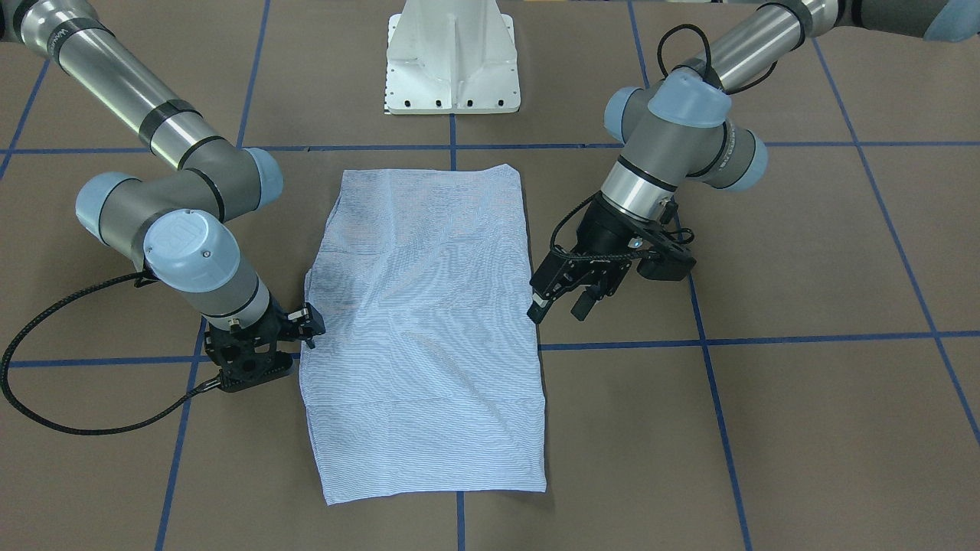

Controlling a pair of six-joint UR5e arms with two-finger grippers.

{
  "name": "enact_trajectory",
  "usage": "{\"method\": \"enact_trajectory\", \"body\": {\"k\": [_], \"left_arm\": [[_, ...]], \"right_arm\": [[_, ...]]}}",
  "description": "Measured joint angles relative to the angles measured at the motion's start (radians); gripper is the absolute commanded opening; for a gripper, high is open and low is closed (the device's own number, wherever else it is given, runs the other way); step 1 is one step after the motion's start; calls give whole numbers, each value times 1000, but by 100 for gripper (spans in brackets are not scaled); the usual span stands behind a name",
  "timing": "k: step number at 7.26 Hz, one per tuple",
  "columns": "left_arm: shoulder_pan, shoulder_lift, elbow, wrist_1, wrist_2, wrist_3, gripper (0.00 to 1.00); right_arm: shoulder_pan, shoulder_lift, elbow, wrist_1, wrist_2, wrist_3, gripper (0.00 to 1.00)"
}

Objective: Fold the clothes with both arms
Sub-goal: 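Release the shirt with the left gripper and move it toward the robot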

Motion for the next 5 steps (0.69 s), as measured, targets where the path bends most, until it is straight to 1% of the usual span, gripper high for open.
{"method": "enact_trajectory", "body": {"k": [2,3,4,5], "left_arm": [[1,0,-1,0,0,0,100],[1,0,-6,2,-9,-2,100],[4,6,-27,23,-37,-6,100],[20,29,-83,75,-72,-14,100]], "right_arm": [[4,-10,18,-3,2,3,100],[5,-29,49,-4,5,7,100],[5,-66,102,-4,14,9,100],[5,-117,173,-4,30,18,100]]}}
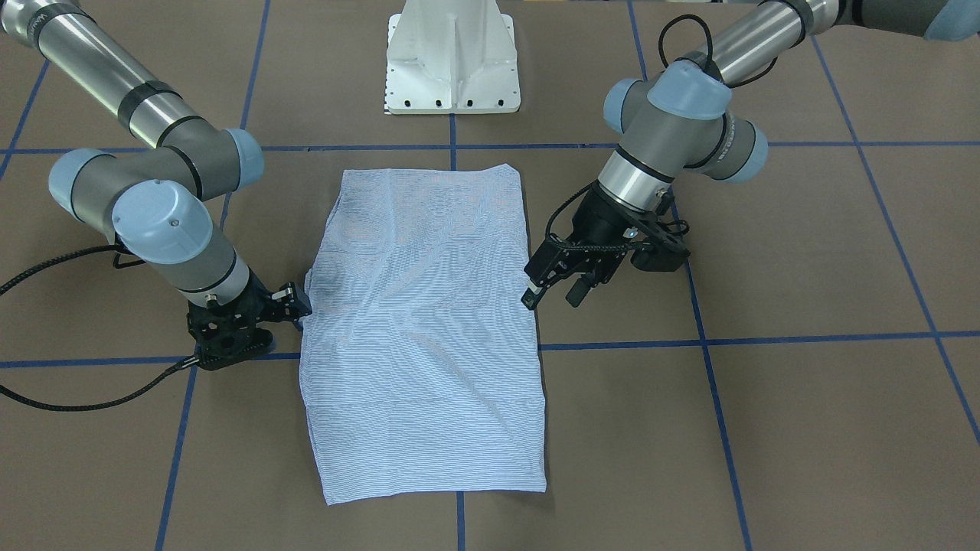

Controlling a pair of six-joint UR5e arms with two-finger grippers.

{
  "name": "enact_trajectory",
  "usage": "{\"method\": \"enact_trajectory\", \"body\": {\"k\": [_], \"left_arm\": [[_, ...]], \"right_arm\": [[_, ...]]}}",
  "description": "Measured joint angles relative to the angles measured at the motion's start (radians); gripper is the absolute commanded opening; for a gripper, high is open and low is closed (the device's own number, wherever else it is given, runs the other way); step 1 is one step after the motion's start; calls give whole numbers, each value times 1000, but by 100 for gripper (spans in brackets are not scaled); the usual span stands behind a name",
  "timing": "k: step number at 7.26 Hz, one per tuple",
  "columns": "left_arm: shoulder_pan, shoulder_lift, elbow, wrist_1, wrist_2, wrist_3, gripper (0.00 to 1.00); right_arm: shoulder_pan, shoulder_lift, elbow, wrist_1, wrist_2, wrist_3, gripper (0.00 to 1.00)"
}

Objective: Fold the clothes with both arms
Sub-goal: 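Release the shirt with the left gripper and move it toward the robot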

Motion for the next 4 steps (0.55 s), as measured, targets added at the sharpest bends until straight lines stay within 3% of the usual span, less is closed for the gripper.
{"method": "enact_trajectory", "body": {"k": [2,4], "left_arm": [[99,99,-162,75,-29,-64,100],[263,181,-258,88,55,-177,99]], "right_arm": [[-1,-100,158,3,58,100,100],[-4,-139,276,6,128,258,100]]}}
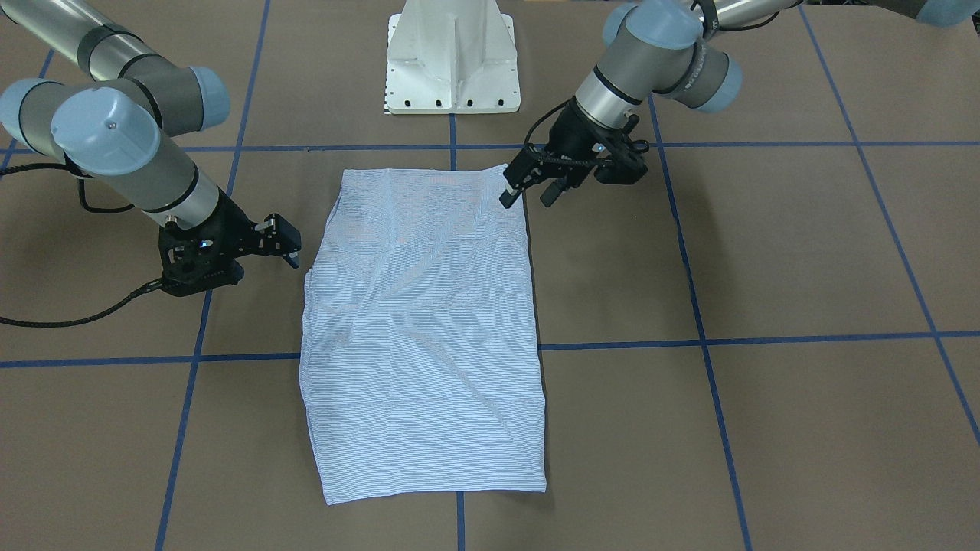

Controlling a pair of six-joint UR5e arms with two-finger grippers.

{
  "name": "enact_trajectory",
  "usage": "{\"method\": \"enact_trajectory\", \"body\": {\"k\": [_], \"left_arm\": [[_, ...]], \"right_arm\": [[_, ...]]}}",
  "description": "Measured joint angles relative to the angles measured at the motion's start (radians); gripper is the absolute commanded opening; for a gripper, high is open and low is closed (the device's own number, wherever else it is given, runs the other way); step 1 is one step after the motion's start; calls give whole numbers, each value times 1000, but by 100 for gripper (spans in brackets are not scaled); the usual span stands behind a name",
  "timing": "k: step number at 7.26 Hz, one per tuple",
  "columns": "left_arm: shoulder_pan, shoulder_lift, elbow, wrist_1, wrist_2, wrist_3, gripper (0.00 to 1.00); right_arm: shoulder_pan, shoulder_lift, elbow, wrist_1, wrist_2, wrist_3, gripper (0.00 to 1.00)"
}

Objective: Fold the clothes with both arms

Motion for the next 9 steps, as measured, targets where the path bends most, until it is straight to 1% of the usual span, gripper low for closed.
{"method": "enact_trajectory", "body": {"k": [1,2,3,4,9], "left_arm": [[83,19,-15,3,62,-67,98],[138,27,-19,19,97,-121,98],[164,27,-20,58,115,-147,96],[175,26,-20,98,122,-158,91],[191,17,-3,163,125,-163,83]], "right_arm": [[-8,-11,45,3,23,70,100],[-22,-19,78,4,30,122,100],[-33,-23,94,5,31,152,100],[-40,-24,100,6,30,166,100],[-61,-22,98,7,21,173,100]]}}
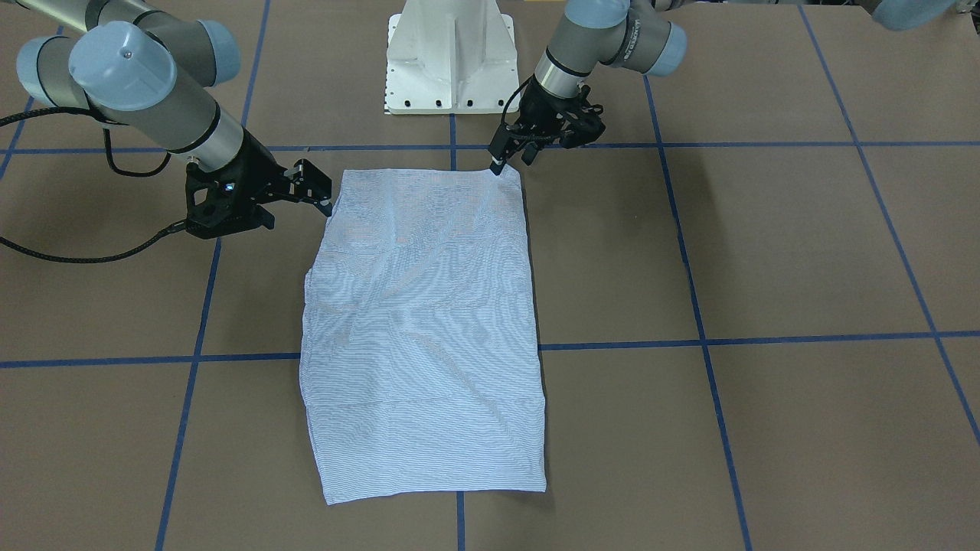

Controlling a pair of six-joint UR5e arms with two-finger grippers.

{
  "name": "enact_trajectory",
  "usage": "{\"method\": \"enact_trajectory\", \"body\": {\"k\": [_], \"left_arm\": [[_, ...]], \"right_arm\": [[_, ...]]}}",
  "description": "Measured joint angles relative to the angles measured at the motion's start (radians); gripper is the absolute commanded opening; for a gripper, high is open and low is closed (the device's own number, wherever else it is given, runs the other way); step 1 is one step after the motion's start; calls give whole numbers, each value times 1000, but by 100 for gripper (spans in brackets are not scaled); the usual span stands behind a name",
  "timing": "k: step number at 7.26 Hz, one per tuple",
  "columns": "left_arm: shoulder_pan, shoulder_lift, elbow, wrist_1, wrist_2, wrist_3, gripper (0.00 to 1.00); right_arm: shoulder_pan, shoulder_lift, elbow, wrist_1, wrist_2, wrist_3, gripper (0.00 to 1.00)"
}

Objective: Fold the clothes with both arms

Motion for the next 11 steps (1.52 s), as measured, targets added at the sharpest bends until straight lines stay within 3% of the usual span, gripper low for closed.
{"method": "enact_trajectory", "body": {"k": [3,6,8,11], "left_arm": [[4,-20,22,9,0,-2,74],[7,-25,33,10,0,-4,55],[7,-27,33,10,0,-4,51],[7,-29,34,10,0,-4,28]], "right_arm": [[-2,1,-2,-1,2,0,100],[-2,2,-3,-1,4,0,100],[-2,2,-3,-3,6,0,100],[-2,2,-2,-4,6,0,100]]}}
